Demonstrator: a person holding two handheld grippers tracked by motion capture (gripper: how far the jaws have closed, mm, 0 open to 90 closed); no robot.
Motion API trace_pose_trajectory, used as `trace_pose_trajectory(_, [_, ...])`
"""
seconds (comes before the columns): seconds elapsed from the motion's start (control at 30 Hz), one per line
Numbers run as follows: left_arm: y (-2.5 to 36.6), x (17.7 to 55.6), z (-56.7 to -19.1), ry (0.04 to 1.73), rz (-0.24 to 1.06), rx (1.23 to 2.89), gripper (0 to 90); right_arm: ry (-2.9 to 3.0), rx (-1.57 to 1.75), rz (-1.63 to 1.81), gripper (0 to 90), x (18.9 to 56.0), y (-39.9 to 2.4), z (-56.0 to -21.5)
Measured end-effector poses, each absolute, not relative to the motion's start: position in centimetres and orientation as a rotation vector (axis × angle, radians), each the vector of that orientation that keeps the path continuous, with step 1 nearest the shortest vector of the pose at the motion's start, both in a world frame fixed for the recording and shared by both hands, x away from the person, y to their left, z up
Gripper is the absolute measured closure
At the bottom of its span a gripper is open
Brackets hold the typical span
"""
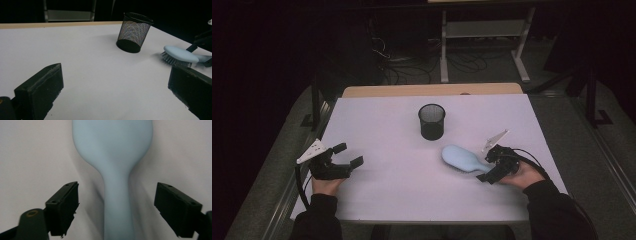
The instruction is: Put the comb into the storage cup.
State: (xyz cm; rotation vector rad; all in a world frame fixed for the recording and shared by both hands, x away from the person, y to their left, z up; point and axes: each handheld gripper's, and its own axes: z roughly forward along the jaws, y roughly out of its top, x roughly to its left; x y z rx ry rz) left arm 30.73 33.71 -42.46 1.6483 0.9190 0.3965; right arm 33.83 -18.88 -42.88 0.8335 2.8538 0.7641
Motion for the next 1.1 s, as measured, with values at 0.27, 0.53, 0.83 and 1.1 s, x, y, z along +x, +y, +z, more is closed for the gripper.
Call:
trace_pose_trajectory(0.27, [33.7,30.7,-42.4,0.915,0.398,1.651,0.0,2.849,0.825,0.763,40.5,34.0,-18.6,-42.9])
trace_pose_trajectory(0.53, [33.7,30.7,-42.4,0.913,0.399,1.648,0.0,2.873,0.797,0.718,56.5,34.4,-17.8,-43.0])
trace_pose_trajectory(0.83, [33.7,30.8,-42.4,0.912,0.399,1.651,0.0,2.872,0.777,0.681,66.3,34.4,-17.3,-42.9])
trace_pose_trajectory(1.1, [33.7,30.8,-42.4,0.910,0.399,1.654,0.0,2.865,0.775,0.680,67.4,34.2,-17.3,-42.7])
